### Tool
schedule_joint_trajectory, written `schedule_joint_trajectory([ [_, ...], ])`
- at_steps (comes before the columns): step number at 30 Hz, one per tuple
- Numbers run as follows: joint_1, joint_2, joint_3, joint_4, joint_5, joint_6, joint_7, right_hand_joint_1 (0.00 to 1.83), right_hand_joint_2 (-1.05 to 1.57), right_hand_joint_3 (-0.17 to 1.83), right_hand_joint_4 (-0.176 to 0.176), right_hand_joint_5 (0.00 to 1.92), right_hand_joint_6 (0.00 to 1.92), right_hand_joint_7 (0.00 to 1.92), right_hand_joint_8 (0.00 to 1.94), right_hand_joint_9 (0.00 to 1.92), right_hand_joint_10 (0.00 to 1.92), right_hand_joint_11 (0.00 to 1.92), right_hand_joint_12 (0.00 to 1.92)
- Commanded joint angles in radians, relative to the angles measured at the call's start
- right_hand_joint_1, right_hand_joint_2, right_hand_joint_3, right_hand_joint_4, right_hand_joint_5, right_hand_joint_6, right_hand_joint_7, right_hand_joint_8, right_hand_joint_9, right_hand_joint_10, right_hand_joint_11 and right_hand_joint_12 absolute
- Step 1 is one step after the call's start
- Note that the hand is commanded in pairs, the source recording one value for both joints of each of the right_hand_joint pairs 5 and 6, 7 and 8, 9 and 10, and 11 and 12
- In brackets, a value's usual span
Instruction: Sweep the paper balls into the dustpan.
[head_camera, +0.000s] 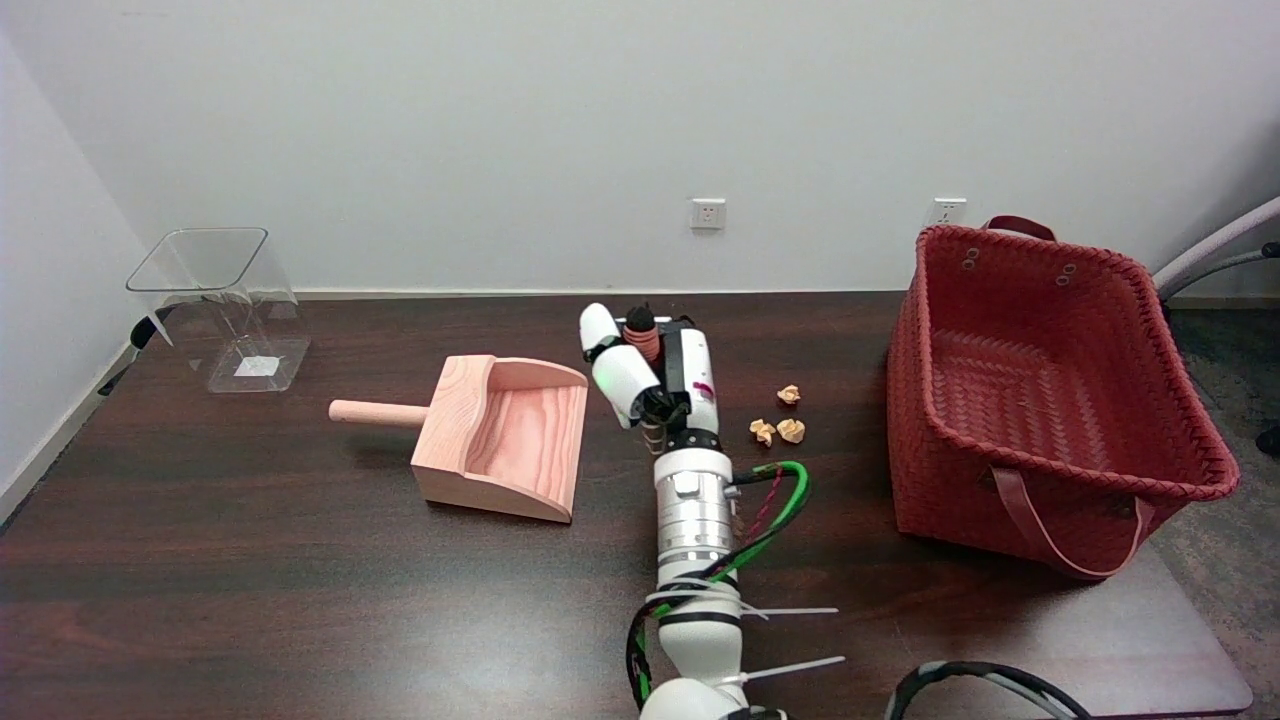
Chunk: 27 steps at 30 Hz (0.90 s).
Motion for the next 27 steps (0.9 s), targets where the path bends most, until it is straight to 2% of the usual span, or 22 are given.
schedule_joint_trajectory([
  [1, 0.104, -0.060, -0.016, -0.125, -0.004, -0.017, 0.167, 0.79, 1.57, 0.39, 0.000, 1.92, 1.92, 1.92, 1.92, 1.92, 1.92, 1.92, 1.92],
  [9, 0.157, -0.081, -0.018, -0.215, -0.010, -0.022, 0.304, 0.77, 1.57, 0.39, 0.000, 1.92, 1.92, 1.92, 1.92, 1.92, 1.92, 1.92, 1.92],
  [21, 0.210, -0.087, -0.012, -0.245, -0.002, -0.064, 0.336, 0.72, 1.57, 0.38, 0.000, 1.92, 1.92, 1.92, 1.92, 1.92, 1.92, 1.92, 1.92],
  [27, 0.255, -0.111, -0.014, -0.319, -0.007, -0.095, 0.424, 0.70, 1.57, 0.38, 0.000, 1.92, 1.92, 1.92, 1.92, 1.92, 1.92, 1.92, 1.92],
])
